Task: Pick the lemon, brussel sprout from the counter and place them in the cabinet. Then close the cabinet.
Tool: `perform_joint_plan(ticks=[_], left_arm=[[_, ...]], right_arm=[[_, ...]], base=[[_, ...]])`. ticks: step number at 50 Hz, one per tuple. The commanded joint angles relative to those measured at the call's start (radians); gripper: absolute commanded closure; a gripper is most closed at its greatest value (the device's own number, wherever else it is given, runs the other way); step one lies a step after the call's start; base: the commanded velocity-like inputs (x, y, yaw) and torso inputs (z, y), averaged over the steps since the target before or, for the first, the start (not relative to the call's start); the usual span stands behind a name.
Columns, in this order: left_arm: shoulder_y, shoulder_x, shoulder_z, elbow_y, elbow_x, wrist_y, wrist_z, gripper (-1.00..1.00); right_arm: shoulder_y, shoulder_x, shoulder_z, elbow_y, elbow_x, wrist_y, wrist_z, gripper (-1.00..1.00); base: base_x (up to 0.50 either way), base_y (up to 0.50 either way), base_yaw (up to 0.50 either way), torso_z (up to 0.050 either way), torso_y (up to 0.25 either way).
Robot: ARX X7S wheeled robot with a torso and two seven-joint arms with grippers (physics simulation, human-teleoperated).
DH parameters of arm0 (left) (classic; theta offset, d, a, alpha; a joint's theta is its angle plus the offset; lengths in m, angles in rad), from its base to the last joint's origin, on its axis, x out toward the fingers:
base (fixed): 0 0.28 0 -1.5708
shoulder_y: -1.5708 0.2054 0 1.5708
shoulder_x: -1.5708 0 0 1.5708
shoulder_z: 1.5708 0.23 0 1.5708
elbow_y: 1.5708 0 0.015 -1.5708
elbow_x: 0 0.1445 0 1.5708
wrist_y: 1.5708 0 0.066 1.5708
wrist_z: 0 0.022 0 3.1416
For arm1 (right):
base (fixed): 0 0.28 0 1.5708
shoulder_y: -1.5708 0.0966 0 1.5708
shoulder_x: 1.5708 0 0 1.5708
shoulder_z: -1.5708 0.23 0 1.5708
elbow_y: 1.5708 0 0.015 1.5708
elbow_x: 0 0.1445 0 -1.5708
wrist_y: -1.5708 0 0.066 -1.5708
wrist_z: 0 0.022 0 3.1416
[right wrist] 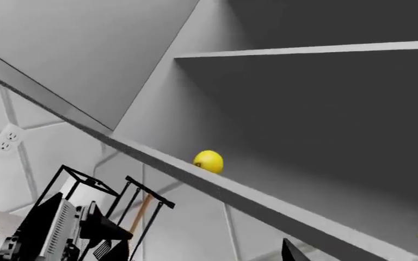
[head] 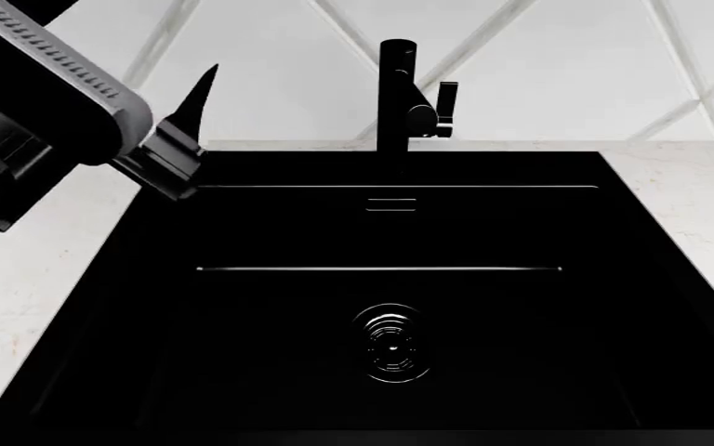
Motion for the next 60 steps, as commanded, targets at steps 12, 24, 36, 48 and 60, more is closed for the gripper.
perform_joint_plan(ticks=[12, 24, 36, 48, 60], left_arm=[[0.057, 0.048, -0.107, 0.041, -0.064, 0.001, -0.091, -1.00], [0.090, 0.049, -0.111, 0.041, -0.063, 0.023, -0.093, -1.00], [0.089, 0.051, -0.113, 0.039, -0.068, 0.025, -0.097, -1.00], [0.091, 0.054, -0.112, 0.037, -0.070, 0.028, -0.103, -1.00], [0.089, 0.055, -0.115, 0.039, -0.080, 0.025, -0.110, -1.00]], right_arm=[[-0.439, -0.183, 0.299, -0.094, -0.202, -0.078, 0.080, -1.00], [-0.606, -0.265, 0.418, -0.185, -0.292, -0.097, 0.079, -1.00], [-0.677, -0.335, 0.406, -0.229, -0.403, -0.104, 0.042, -1.00], [-0.704, -0.358, 0.376, -0.239, -0.453, -0.108, 0.023, -1.00], [-0.736, -0.379, 0.367, -0.239, -0.481, -0.125, 0.001, -1.00]], base=[[0.00, 0.00, 0.00, 0.000, 0.000], [0.00, 0.00, 0.00, 0.000, 0.000], [0.00, 0.00, 0.00, 0.000, 0.000], [-0.07, 0.05, 0.00, 0.000, 0.000], [-0.24, 0.12, 0.00, 0.000, 0.000]])
